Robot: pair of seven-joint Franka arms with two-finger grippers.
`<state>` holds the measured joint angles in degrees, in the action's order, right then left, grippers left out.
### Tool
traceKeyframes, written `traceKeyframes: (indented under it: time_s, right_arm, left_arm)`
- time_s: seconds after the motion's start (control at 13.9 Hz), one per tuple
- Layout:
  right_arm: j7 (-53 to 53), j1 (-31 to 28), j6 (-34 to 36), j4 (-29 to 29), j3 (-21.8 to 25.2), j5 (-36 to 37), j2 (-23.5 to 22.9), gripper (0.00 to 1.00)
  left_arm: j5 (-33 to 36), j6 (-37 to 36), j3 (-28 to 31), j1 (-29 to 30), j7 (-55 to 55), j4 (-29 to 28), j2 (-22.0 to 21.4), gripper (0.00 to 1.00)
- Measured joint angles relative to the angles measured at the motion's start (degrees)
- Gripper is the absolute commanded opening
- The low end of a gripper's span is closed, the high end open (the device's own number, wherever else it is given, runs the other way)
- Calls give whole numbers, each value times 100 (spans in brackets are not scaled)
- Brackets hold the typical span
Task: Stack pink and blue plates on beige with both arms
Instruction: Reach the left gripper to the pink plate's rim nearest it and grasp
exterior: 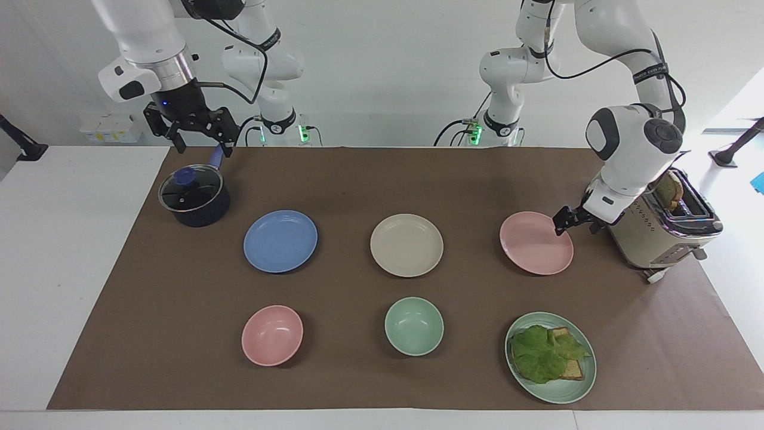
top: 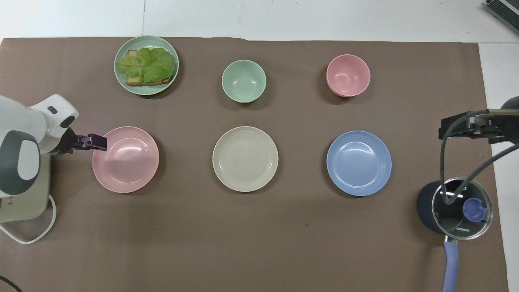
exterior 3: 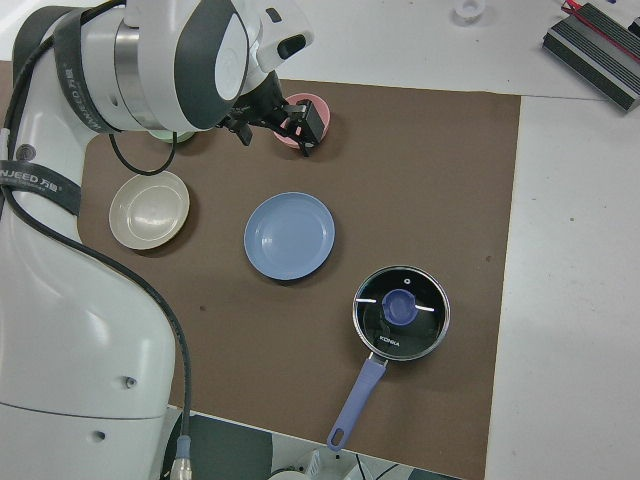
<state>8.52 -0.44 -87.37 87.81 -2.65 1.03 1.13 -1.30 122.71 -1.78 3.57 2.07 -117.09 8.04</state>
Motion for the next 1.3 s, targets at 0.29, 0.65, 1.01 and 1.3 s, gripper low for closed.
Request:
traceKeyframes:
  time_s: [0.29,0.65,1.01,1.3]
  right_arm:
    - [0,0,0,0,0,0,0,100]
    - [0,0,0,0,0,0,0,100]
    - [0,1,0,0,0,0,0,100]
    - [0,1,0,0,0,0,0,100]
  left_arm:
    - [0,251,-5,18,-142,-22,323,100]
    - [0,346,-5,22,-501,-234,399,71]
    - [0,335,-4,35,-534,-359,379,0]
    - [-7,-8,-17,42,-365,-316,265,0]
